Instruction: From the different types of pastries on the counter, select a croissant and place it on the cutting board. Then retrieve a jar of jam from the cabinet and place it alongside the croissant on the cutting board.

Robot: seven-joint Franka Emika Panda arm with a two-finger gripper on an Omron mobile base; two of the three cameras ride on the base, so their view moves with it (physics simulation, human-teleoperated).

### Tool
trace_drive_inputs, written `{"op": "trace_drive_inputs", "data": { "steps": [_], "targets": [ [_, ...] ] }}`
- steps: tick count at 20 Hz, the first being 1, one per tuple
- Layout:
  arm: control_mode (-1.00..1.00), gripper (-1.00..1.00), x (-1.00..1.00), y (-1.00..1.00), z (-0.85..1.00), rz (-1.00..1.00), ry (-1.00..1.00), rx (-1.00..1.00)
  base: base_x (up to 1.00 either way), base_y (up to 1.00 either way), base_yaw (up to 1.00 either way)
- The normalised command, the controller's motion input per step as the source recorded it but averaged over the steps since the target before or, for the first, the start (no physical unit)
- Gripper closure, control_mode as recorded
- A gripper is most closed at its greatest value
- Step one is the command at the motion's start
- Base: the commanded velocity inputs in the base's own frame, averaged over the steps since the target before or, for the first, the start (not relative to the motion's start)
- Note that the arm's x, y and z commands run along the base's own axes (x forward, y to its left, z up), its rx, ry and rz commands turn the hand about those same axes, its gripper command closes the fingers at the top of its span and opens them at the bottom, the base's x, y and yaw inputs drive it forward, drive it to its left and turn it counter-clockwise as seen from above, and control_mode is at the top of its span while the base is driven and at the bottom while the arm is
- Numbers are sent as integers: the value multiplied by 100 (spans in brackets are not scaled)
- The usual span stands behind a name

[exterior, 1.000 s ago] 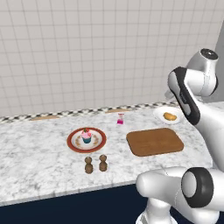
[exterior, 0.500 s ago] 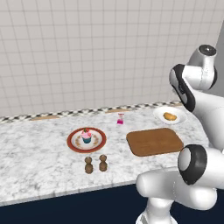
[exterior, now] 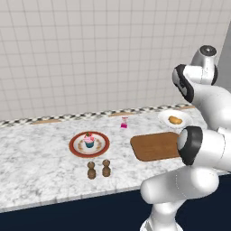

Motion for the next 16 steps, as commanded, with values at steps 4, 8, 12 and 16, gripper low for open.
{"op": "trace_drive_inputs", "data": {
  "steps": [4,8,12,16],
  "targets": [
    [-100,-100,3,-1,-10,10,10,2,0,0,0],
    [-100,-100,0,-6,0,3,17,5,0,0,0],
    [-100,-100,0,0,-13,0,5,0,0,0,0],
    [-100,-100,0,0,-37,0,1,0,0,0,0]
  ]
}}
